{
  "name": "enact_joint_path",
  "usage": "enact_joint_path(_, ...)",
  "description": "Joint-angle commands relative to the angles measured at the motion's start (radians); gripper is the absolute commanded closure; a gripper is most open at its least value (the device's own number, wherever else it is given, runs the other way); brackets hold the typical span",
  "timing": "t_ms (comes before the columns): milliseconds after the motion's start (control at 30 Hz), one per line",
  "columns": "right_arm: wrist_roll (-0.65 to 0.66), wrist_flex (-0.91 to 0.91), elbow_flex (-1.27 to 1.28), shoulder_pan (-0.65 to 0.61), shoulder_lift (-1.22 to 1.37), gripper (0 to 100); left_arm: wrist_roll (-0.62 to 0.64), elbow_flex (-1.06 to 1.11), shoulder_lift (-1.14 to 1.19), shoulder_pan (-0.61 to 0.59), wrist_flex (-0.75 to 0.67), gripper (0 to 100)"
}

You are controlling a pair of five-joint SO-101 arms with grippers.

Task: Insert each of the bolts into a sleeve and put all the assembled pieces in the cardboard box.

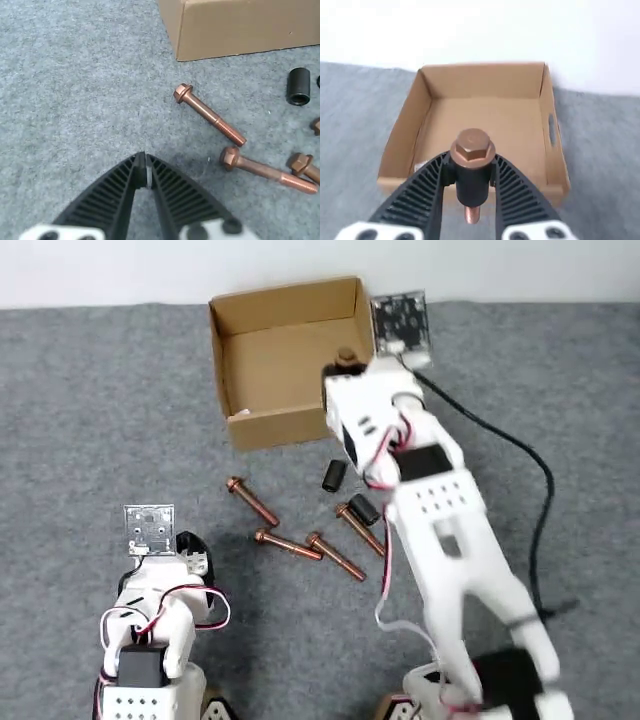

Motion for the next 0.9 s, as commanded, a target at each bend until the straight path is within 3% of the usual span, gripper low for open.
enact_joint_path(0, -0.005, -0.087, -0.186, 0.024, 0.140, 98.9, -0.006, -0.005, -0.002, -0.008, 0.008, 100)
enact_joint_path(267, 0.003, -0.139, -0.523, 0.076, 0.541, 98.9, -0.009, -0.005, -0.002, -0.009, 0.008, 100)
enact_joint_path(400, 0.087, -0.079, -0.637, 0.079, 0.697, 98.9, -0.009, -0.005, 0.000, -0.009, 0.008, 100)
enact_joint_path(667, 0.101, 0.094, -0.790, 0.073, 0.846, 97.3, -0.009, -0.005, 0.000, -0.009, 0.008, 100)
enact_joint_path(867, 0.101, 0.211, -0.842, 0.074, 0.865, 86.2, -0.009, -0.005, 0.000, -0.009, 0.008, 100)
